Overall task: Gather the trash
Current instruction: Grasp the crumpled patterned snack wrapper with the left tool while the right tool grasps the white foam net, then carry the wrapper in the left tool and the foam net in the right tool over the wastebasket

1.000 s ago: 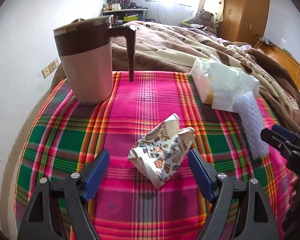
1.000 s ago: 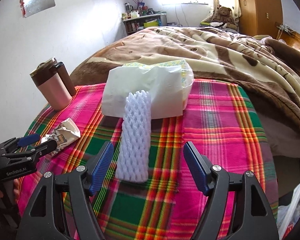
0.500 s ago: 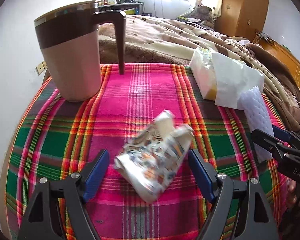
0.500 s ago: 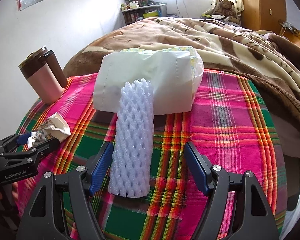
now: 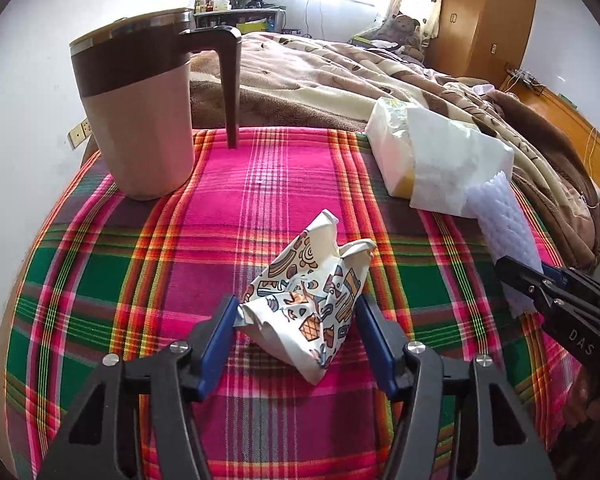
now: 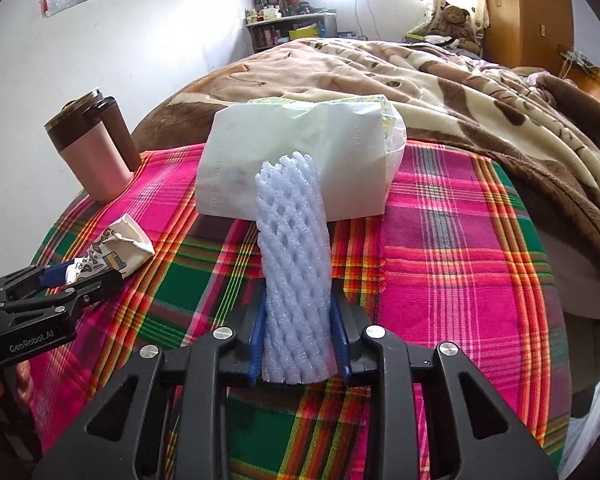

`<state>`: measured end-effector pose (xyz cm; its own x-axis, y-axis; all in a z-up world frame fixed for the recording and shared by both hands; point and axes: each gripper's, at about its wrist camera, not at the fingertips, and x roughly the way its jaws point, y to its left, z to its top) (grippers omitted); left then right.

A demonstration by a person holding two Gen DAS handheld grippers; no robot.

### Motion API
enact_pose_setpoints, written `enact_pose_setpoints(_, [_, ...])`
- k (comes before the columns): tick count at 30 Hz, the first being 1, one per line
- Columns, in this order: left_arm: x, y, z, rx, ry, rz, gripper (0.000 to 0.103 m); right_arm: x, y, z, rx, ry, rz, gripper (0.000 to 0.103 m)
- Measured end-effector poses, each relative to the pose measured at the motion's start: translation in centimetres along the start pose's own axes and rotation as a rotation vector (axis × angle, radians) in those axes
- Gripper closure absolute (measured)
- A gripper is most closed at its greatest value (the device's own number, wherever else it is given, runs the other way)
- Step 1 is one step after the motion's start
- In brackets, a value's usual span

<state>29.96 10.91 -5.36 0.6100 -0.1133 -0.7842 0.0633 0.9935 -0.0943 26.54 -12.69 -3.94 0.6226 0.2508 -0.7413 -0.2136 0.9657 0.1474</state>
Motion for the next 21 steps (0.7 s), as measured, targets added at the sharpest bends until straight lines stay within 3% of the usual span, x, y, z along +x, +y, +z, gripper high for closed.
enact_pose_setpoints(12, [-2.2,-2.0,-1.2,0.007,-0.017,-0.023,0.043,-2.4,0.0,-1.2,0.004,-0.040,0.010,0.076])
enact_pose_setpoints(21, [-6.0,-4.6,-2.2,0.022,-0.070,-0.068,0.043,-5.6,-0.7,-2.6,0.036,-0.081,0.016,0.076])
